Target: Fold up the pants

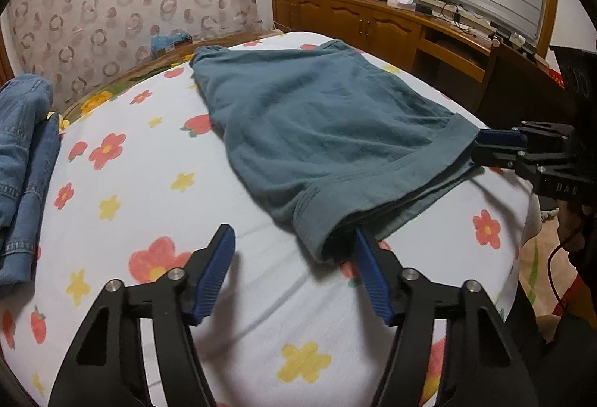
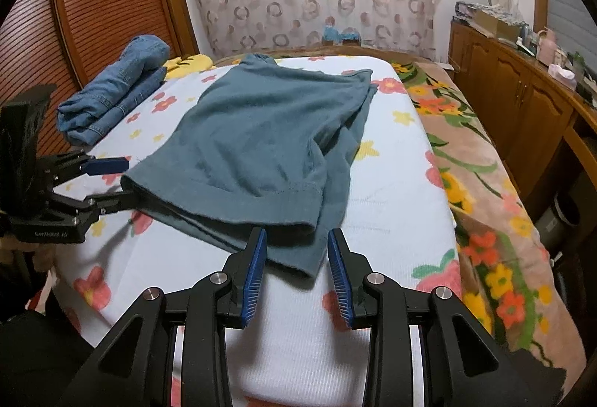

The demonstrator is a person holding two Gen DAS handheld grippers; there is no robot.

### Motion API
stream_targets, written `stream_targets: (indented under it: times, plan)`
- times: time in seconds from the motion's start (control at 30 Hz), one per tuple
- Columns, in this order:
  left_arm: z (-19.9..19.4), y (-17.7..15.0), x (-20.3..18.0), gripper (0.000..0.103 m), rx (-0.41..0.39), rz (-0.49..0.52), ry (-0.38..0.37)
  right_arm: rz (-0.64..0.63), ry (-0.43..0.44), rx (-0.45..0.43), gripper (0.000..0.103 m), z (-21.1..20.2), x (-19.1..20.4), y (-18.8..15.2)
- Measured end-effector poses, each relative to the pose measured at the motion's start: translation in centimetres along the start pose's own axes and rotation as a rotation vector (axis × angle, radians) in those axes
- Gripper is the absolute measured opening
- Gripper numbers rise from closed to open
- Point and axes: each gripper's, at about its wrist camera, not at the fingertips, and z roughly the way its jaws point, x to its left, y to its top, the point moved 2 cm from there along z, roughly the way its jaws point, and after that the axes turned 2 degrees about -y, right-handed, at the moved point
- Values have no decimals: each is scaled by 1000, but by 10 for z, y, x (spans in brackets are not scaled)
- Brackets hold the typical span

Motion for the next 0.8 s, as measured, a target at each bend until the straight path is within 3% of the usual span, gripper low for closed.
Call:
stream_targets:
  times: [0.27,0.63,0.7,0.8]
  plan:
    - [2,6,-1,35,-12,3,-23,2,2,-15,35,5,0,2]
    - [0,4,-4,33,-22,-10,-33,-40,-28,-18,35,11,2,10]
    - [-1,4,-4,33,-27,-14,-33,-42,-23,-14,19,14,1,9]
    - [-5,4,-3,32,-40,-18,-37,-27,-21,-39,10,8,-2,11]
